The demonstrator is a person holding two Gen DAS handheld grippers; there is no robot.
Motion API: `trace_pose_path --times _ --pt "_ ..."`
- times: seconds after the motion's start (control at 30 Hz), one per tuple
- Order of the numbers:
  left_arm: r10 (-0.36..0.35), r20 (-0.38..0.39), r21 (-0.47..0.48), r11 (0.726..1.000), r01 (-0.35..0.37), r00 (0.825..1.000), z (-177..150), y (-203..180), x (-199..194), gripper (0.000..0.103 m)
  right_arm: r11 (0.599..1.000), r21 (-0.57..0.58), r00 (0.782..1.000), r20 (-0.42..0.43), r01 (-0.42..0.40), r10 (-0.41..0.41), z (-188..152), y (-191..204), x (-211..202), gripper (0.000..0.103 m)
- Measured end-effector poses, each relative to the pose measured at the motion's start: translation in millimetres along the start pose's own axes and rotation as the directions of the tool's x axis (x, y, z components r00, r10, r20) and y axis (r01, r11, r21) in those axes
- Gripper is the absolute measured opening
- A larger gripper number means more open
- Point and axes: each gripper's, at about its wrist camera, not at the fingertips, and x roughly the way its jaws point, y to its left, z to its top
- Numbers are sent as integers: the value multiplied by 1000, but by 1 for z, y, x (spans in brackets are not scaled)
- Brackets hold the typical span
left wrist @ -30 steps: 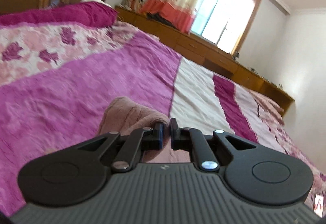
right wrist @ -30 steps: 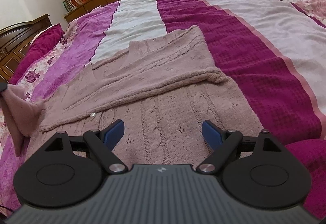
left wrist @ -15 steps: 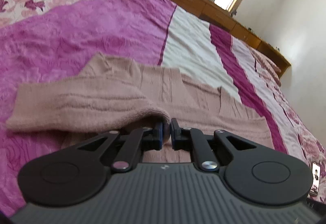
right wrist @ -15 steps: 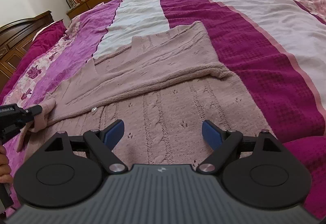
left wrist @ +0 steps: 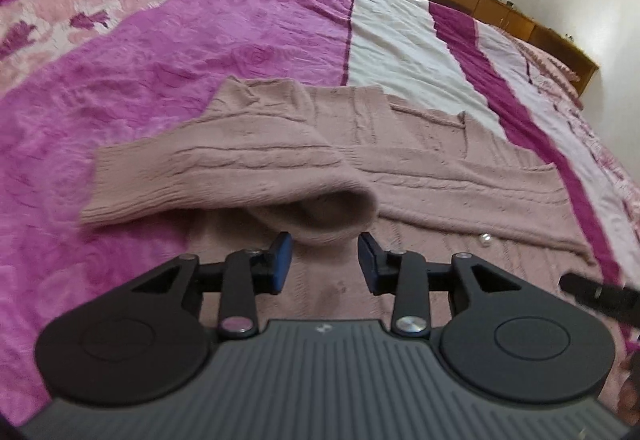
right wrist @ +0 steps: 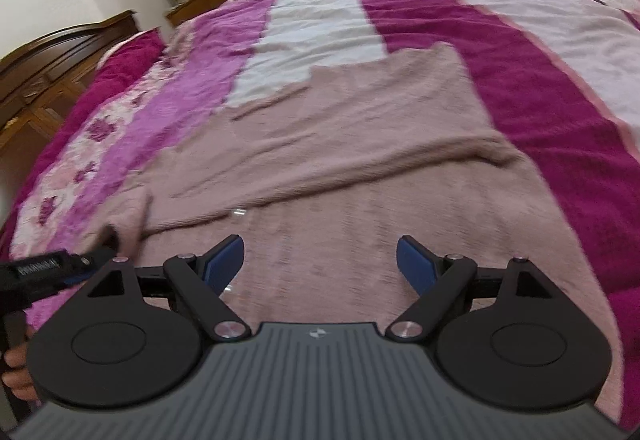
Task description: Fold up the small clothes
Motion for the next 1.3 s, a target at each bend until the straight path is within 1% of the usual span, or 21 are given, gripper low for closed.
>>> trace_pose_path --times 0.1,0.2,0.33,0.47,0.67,0.8,0.83,0.87,0.9,0.93,1.0,1.03,1.07,1.13,1.2,1.3 --pt "34 11 15 999 -35 999 -2 2 -6 38 998 -21 998 -19 -57 56 6 18 7 88" --pt "59 15 32 998 -59 998 -6 5 -8 39 993 -19 991 -60 -121 119 13 37 21 88" --pt "90 1 34 995 -90 996 -11 9 -6 39 980 3 974 -117 -198 197 24 64 43 88" --pt "101 -15 14 995 -101 995 -16 17 -3 39 967 26 954 -157 -254 254 34 92 66 88" --pt "93 -16 -4 996 -93 995 -21 23 -2 39 954 50 925 -234 -296 299 44 128 112 88" --pt "81 -13 -28 996 -81 997 -22 28 -1 39 950 -9 919 -257 -312 299 45 153 138 86" --pt "77 -12 -32 996 -78 997 -21 29 -1 39 948 -24 919 -256 -316 300 45 158 144 83" --pt "75 -10 -33 997 -75 997 -20 30 -1 39 946 -36 917 -260 -323 303 45 163 150 76" --pt "72 -9 -35 997 -73 997 -20 30 -1 39 946 -38 915 -270 -321 300 46 167 155 66" --pt "69 -8 -37 997 -69 998 -20 31 -1 39 948 -38 913 -283 -316 294 47 172 162 60" --pt "61 -6 -47 997 -62 998 -20 33 -1 39 944 -34 898 -323 -327 299 48 178 173 26" --pt "58 -6 -51 997 -59 998 -19 34 0 39 942 -35 892 -336 -333 302 49 180 176 19" --pt "56 -5 -53 997 -56 998 -19 35 0 39 939 -51 892 -337 -339 303 52 184 175 11" --pt "51 -6 -56 997 -51 999 -18 36 0 39 932 -103 904 -301 -346 303 60 191 168 10" --pt "47 -9 -58 997 -47 999 -18 37 1 39 920 -164 920 -238 -355 313 71 198 154 9" --pt "46 -12 -60 997 -47 999 -19 38 2 39 911 -260 947 -124 -319 296 85 203 129 9"
